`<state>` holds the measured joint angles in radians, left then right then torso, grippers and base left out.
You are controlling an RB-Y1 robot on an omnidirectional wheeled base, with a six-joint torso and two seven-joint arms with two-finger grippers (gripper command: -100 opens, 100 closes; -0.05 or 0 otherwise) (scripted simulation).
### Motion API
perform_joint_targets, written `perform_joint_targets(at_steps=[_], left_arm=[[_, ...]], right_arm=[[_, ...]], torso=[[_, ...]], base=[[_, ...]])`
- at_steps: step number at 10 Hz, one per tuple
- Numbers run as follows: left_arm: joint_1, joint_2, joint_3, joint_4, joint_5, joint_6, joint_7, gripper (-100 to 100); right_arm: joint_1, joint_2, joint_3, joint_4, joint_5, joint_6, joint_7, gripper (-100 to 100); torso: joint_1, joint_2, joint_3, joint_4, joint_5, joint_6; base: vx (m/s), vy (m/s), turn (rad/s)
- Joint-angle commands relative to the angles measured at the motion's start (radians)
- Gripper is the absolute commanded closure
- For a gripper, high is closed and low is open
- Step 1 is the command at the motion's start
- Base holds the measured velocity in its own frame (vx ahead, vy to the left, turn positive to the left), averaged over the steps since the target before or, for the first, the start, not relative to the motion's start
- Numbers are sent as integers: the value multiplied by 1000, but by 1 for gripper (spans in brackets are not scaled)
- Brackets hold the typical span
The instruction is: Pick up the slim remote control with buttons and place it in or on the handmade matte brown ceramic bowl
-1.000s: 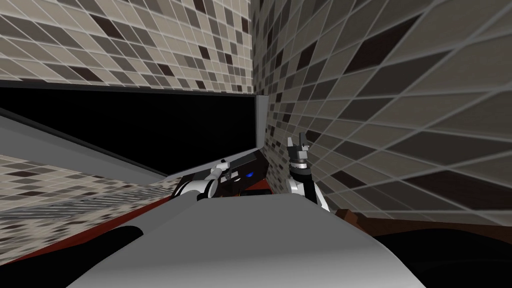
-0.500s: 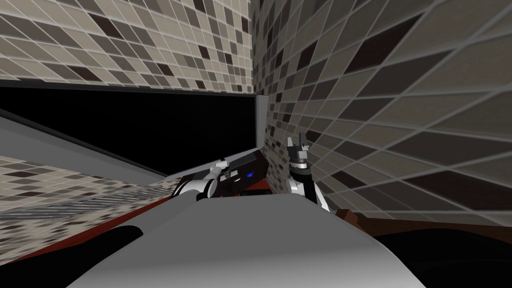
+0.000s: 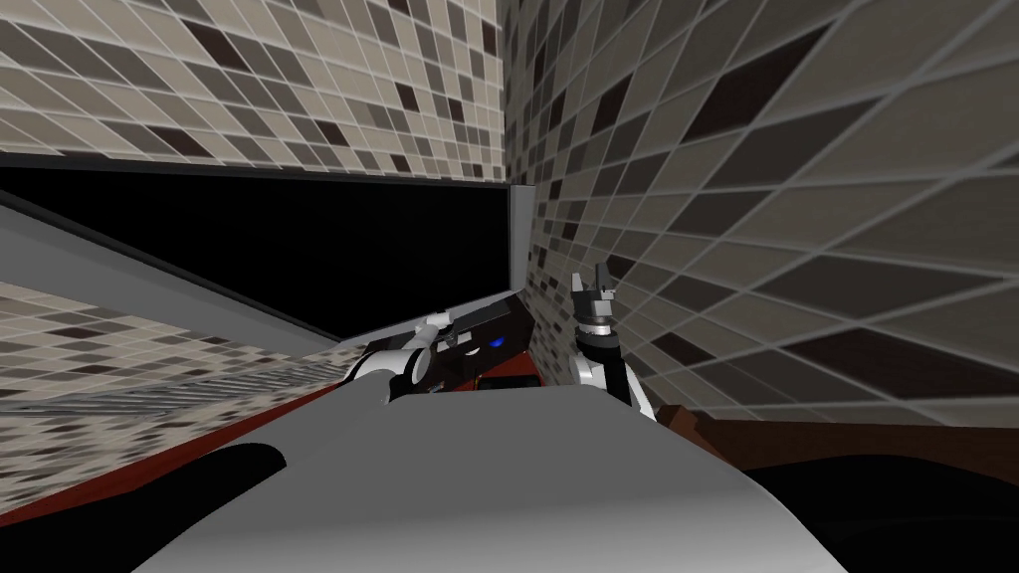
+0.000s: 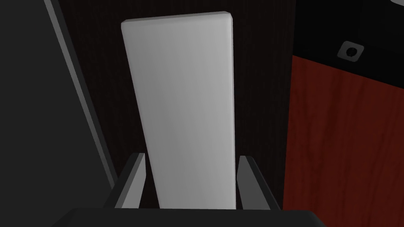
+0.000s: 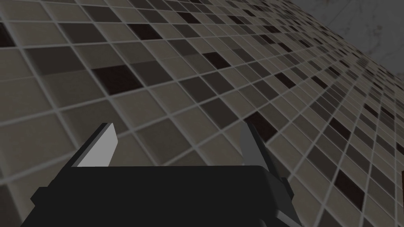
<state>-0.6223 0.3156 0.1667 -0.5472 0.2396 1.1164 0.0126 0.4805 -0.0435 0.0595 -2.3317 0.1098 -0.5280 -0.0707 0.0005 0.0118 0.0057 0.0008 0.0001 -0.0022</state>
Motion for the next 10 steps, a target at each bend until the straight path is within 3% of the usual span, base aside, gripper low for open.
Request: perform_joint_targets(at_steps=[1,2,10], left_arm=[[4,-3,-2,-50,-5,29,15,100],[4,-3,-2,-51,-5,29,15,100],[1,31,0,-85,14,174,-8,100]], right_arm=[[0,0,0,0,0,0,0,0],[0,0,0,0,0,0,0,0],[0,0,0,0,0,0,0,0]], torso=[[0,0,0,0,0,0],[1,0,0,0,1,0],[4,-9,-6,-3,1,0]], base=[[-129,17,30],[-37,15,-3],[-14,62,1]])
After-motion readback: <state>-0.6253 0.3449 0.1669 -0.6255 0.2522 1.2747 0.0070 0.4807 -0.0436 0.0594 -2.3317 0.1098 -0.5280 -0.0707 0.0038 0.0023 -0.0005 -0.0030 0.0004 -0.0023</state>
